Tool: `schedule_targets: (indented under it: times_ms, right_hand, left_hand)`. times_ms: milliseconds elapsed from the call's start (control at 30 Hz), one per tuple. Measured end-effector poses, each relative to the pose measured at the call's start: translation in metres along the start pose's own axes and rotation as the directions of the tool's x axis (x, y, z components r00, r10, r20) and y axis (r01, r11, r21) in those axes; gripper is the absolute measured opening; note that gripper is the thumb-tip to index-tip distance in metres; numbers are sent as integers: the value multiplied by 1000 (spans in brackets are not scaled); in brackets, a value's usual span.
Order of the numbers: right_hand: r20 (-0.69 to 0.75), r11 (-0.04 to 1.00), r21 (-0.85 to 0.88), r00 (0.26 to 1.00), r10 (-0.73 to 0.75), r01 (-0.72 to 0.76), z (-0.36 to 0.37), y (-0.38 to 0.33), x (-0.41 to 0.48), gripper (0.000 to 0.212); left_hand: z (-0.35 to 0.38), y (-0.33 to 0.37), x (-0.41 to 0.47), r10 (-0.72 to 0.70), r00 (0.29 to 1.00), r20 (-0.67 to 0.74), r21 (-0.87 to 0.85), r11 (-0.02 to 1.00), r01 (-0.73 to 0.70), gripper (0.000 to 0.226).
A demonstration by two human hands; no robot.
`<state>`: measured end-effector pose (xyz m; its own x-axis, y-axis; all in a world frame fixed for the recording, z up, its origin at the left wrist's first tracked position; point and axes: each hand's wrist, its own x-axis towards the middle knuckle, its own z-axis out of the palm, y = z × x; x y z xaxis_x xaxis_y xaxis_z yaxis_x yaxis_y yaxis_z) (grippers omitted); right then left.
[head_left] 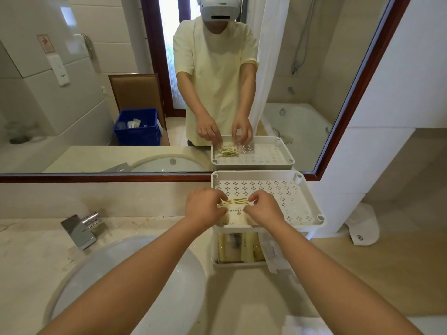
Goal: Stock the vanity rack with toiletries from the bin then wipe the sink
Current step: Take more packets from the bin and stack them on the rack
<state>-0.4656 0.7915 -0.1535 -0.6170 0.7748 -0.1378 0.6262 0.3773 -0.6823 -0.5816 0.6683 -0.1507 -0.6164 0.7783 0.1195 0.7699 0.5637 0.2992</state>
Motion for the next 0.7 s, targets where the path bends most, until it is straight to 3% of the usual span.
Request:
schedule_targets:
  times_ms: [100,167,267,433,700]
  right_hand:
    - [-39,970,240,999,-26,34,-2,-3,-15,24]
    - [-48,905,424,999,-16,35,-2,-9,-30,24]
    - [-48,835,550,999,3,24,2,-15,-53,26]
    - [-24,832,555,1000,-10,22,17,-15,-91,29]
    - [70,870,492,996,-60,18,50,-17,-136,34]
  left_hand:
    - [-3,0,-13,-102,995,14,-322,941,101,22]
    - [-4,-1,-22,-170,985,23,-538,829,155,18]
    - [-6,-3,-39,-191,981,28,-718,679,153,21]
    - [-9,-9,-75,-233,972,18,-830,539,144,25]
    - [0,-42,-145,-367,929,55,-854,465,234,29]
